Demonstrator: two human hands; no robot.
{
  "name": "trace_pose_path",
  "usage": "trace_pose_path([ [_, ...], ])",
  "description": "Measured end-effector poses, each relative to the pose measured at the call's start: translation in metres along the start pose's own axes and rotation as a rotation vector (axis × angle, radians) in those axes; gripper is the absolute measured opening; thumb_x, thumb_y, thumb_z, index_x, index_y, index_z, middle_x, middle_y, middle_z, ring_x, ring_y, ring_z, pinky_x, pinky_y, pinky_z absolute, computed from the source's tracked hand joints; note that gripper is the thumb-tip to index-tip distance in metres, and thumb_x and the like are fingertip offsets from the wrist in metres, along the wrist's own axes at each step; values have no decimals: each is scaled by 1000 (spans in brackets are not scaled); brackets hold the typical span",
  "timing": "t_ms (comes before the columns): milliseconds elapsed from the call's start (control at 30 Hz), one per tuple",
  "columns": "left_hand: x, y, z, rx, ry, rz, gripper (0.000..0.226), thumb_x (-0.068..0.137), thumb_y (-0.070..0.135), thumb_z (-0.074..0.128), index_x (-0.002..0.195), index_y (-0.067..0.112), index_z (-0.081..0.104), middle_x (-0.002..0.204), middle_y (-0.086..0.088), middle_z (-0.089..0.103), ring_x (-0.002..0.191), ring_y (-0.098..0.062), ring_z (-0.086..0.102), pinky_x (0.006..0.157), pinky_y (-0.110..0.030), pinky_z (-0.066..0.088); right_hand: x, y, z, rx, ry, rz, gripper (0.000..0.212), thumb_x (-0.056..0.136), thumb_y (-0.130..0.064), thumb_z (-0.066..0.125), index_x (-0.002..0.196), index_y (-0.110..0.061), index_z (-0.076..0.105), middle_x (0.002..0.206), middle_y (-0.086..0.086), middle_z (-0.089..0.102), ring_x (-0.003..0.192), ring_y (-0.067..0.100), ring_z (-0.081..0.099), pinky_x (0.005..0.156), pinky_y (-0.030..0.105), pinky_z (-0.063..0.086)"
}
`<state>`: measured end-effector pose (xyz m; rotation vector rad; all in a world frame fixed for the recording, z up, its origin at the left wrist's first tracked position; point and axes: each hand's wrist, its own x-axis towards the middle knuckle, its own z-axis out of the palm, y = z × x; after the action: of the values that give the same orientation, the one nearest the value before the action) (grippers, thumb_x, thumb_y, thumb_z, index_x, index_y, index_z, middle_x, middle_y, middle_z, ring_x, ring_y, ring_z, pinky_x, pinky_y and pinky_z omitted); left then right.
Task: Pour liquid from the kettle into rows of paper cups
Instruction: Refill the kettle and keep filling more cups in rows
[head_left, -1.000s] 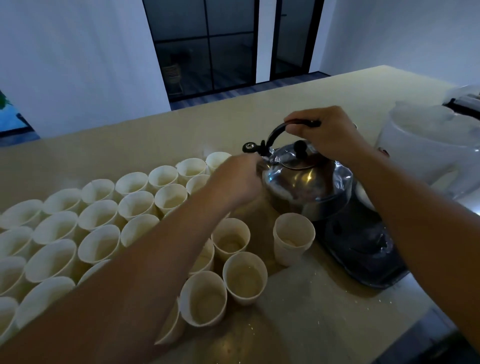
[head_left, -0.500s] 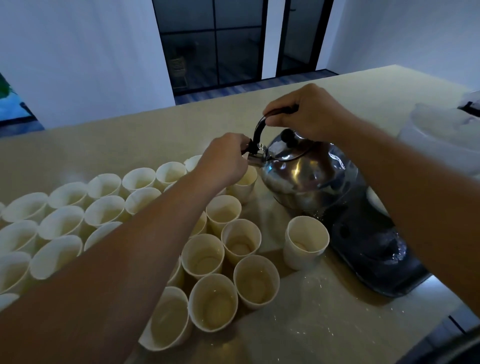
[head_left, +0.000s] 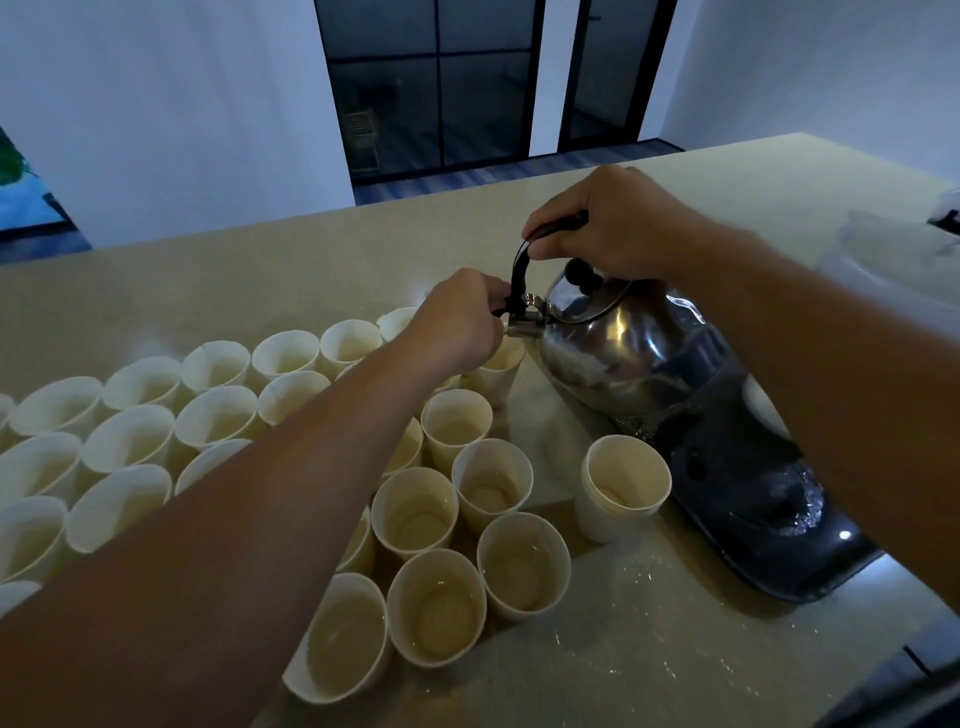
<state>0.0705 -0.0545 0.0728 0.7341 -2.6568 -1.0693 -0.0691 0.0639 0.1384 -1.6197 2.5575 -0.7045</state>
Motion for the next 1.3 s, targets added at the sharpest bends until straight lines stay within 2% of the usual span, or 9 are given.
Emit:
trace_pose_path([
  [200, -1, 3, -3, -8, -19, 12, 64, 86, -16, 46, 137, 20, 60, 135, -5, 63, 127, -22, 57, 108, -32, 43, 1, 2, -4, -5, -5, 4, 22, 89, -35, 74, 111, -33, 76, 102, -16, 71, 94, 2, 62, 80, 14, 43],
  [333, -1, 4, -2, 0, -30, 2, 64, 87, -15, 47, 139, 21, 59, 137, -4, 62, 129, -21, 55, 107, -31, 42, 0, 2, -4, -1, -4, 11, 22, 90, -34, 74, 111, -33, 76, 99, -18, 69, 92, 2, 62, 83, 16, 45],
  [467, 0, 4, -1, -10, -38, -11, 64, 86, -15, 47, 140, 19, 57, 137, -4, 62, 129, -22, 55, 112, -35, 41, -1, 3, -5, -12, -14, 7, 23, 90, -34, 73, 113, -32, 75, 97, -20, 66, 86, -5, 59, 77, 9, 40],
  [700, -2, 6, 2, 15, -38, 7, 63, 89, -14, 48, 140, 22, 58, 138, -5, 61, 130, -23, 55, 109, -33, 42, -2, 3, -5, -33, -25, -6, 24, 91, -33, 72, 115, -30, 75, 98, -20, 66, 86, -2, 59, 78, 11, 40],
  [833, -3, 8, 0, 16, -39, 15, 65, 87, -15, 48, 140, 22, 57, 139, -4, 60, 131, -23, 54, 110, -33, 41, -6, 4, -6, -3, -10, 14, 23, 91, -32, 73, 114, -30, 75, 100, -18, 68, 95, 3, 62, 84, 16, 43],
  [1000, -8, 13, 0, 38, -21, 53, 68, 88, -14, 48, 145, 22, 51, 144, -3, 56, 134, -21, 50, 106, -30, 39, -12, 14, -5, 104, 78, 79, 21, 90, -33, 74, 111, -31, 76, 98, -17, 70, 85, -5, 62, 79, 11, 43],
  [1100, -11, 20, 0, 36, -8, 117, 64, 91, -10, 49, 147, 20, 47, 147, -1, 52, 136, -20, 48, 103, -28, 38, -20, 23, -5, 177, 177, 111, 20, 90, -31, 75, 109, -30, 77, 97, -16, 71, 88, 0, 64, 88, 18, 48],
  [1167, -14, 26, 0, 28, -5, 152, 62, 93, -6, 50, 149, 20, 43, 147, -1, 52, 134, -20, 47, 96, -24, 36, -26, 29, -5, 240, 251, 135, 16, 91, -31, 74, 107, -31, 77, 97, -15, 73, 91, 3, 65, 90, 22, 50],
  [1300, -18, 34, 6, -4, -9, 206, 64, 95, 8, 58, 153, 23, 35, 147, 2, 51, 133, -16, 47, 94, -21, 34, -37, 43, -2, 318, 408, 190, 17, 92, -30, 73, 108, -30, 76, 100, -12, 73, 98, 7, 66, 94, 26, 51],
])
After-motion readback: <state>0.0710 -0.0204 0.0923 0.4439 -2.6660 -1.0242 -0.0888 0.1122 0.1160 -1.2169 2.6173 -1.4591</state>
